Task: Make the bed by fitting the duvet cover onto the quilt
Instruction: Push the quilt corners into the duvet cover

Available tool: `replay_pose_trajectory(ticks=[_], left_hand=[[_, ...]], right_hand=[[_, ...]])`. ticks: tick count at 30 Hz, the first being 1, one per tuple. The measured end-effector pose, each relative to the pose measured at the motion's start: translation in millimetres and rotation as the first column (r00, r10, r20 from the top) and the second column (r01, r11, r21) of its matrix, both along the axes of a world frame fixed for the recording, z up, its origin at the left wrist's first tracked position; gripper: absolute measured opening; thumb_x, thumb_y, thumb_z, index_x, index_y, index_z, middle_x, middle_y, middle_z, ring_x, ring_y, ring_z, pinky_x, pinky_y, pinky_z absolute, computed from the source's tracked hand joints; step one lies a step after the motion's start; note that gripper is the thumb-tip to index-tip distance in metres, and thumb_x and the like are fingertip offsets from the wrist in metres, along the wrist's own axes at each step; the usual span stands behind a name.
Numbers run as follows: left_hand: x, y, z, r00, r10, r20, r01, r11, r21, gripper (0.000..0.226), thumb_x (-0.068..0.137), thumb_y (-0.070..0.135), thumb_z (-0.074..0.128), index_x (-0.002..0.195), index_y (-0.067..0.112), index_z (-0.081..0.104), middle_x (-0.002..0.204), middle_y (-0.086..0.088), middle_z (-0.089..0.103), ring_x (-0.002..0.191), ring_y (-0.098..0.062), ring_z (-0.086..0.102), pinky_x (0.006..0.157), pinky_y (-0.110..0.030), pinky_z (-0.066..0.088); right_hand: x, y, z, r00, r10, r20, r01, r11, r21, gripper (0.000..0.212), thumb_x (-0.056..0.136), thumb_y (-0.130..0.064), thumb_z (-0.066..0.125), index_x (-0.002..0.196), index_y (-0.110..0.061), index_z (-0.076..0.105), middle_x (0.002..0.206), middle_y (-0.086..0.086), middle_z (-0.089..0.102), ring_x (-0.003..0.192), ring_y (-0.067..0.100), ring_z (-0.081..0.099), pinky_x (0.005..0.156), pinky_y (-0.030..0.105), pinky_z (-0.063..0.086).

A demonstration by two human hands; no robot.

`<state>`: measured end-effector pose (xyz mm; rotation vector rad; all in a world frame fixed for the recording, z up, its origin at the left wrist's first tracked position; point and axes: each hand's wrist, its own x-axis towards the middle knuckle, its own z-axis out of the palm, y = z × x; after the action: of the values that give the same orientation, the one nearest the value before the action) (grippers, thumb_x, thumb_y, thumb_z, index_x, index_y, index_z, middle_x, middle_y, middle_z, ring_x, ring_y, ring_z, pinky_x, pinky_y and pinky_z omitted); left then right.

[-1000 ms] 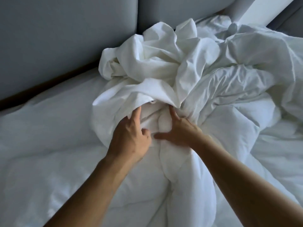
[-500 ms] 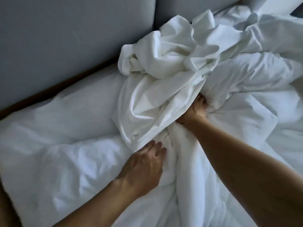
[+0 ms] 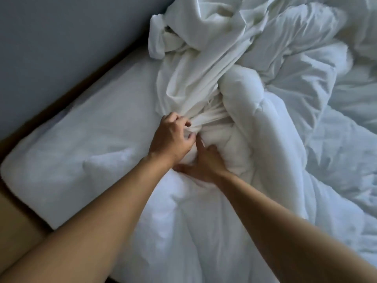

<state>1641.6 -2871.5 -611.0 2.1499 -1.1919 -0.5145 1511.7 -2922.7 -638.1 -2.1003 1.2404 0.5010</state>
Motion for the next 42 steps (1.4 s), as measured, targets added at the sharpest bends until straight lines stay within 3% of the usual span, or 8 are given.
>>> replay_pose_trajectory(ticks=[6,9,17,20,25,33,39,42], left_hand=[[40.1,-34.8,6.6,0.918,0.386,0.095,-0.397,0.878,0.266,0.054,0.07,0.062,0.075,0.1,0.019,0.063,0.118,-0.007,0.063,0.114,-0.032,0.056,0.095,-0.041,0.038],[49.3,-33.9,-12.4,0.752,0.492,-0.439,-0.259,0.833,0.489,0.08,0.066,0.068,0.079,0.12,0.01,0.069,0.122,-0.006,0.07,0.109,-0.024,0.068,0.097,-0.034,0.052],[43.6,-40.0,-33.6,0.777,0.354,-0.52,-0.044,0.855,0.517,0.057,0.089,0.044,0.07,0.131,0.007,0.064,0.132,-0.008,0.065,0.118,-0.026,0.064,0.102,-0.039,0.052],[52.4,-34.2,-29.6,0.765,0.353,-0.538,-0.004,0.838,0.545,0.028,0.098,0.029,0.057,0.11,0.007,0.068,0.119,-0.012,0.067,0.097,-0.025,0.066,0.083,-0.03,0.053],[58.0,-25.6,-12.5,0.67,0.4,-0.625,0.045,0.819,0.572,0.041,0.097,0.019,0.049,0.129,-0.003,0.062,0.124,-0.028,0.065,0.115,-0.043,0.063,0.1,-0.055,0.049],[48.7,-21.7,-25.0,0.711,0.425,-0.561,-0.066,0.834,0.548,0.036,0.1,0.03,0.051,0.115,0.002,0.068,0.11,-0.019,0.07,0.098,-0.031,0.067,0.082,-0.038,0.052],[50.1,-30.6,-41.2,0.711,0.437,-0.551,-0.093,0.835,0.542,0.037,0.101,0.025,0.047,0.119,-0.003,0.064,0.115,-0.02,0.067,0.102,-0.03,0.065,0.085,-0.035,0.051],[52.0,-32.4,-39.3,0.642,0.452,-0.619,-0.072,0.839,0.539,0.036,0.1,0.023,0.047,0.115,-0.001,0.068,0.114,-0.022,0.07,0.097,-0.032,0.068,0.084,-0.038,0.055]], right_hand=[[25.4,-16.3,-17.5,0.996,0.002,-0.093,0.004,0.998,0.061,0.148,0.041,-0.085,0.07,0.155,-0.036,-0.009,0.163,0.011,0.014,0.148,0.036,0.022,0.116,0.044,0.027],[25.3,-17.6,-25.4,0.981,-0.021,-0.193,0.042,0.993,0.107,0.147,0.041,-0.084,0.073,0.15,-0.042,-0.015,0.154,0.021,0.016,0.144,0.042,0.023,0.114,0.05,0.027],[25.3,-5.5,-18.8,0.987,-0.095,-0.131,0.103,0.993,0.054,0.136,0.045,-0.082,0.076,0.151,-0.033,0.005,0.136,0.018,0.033,0.13,0.038,0.039,0.107,0.045,0.036],[24.6,-0.8,-14.7,0.988,-0.083,-0.126,0.09,0.995,0.051,0.139,0.055,-0.08,0.075,0.155,-0.036,-0.011,0.142,0.021,0.029,0.132,0.04,0.037,0.109,0.046,0.033],[20.3,12.9,-8.8,0.99,-0.126,-0.067,0.127,0.992,0.009,0.133,0.064,-0.073,0.076,0.155,-0.037,-0.014,0.142,0.021,0.03,0.127,0.038,0.04,0.107,0.045,0.033],[31.6,5.2,-6.9,0.976,-0.2,-0.092,0.21,0.97,0.12,0.132,0.063,-0.063,0.082,0.151,-0.047,-0.016,0.149,0.022,0.02,0.136,0.039,0.031,0.112,0.046,0.029],[48.3,-23.2,-1.4,0.979,-0.202,0.032,0.183,0.933,0.311,0.096,0.056,-0.078,0.053,0.145,-0.051,0.027,0.149,-0.004,0.041,0.139,0.03,0.04,0.11,0.044,0.034],[53.7,-35.9,3.0,0.906,-0.414,0.089,0.339,0.835,0.434,0.104,0.045,-0.071,0.064,0.141,-0.042,0.041,0.128,-0.01,0.053,0.119,0.02,0.058,0.098,0.032,0.05]])
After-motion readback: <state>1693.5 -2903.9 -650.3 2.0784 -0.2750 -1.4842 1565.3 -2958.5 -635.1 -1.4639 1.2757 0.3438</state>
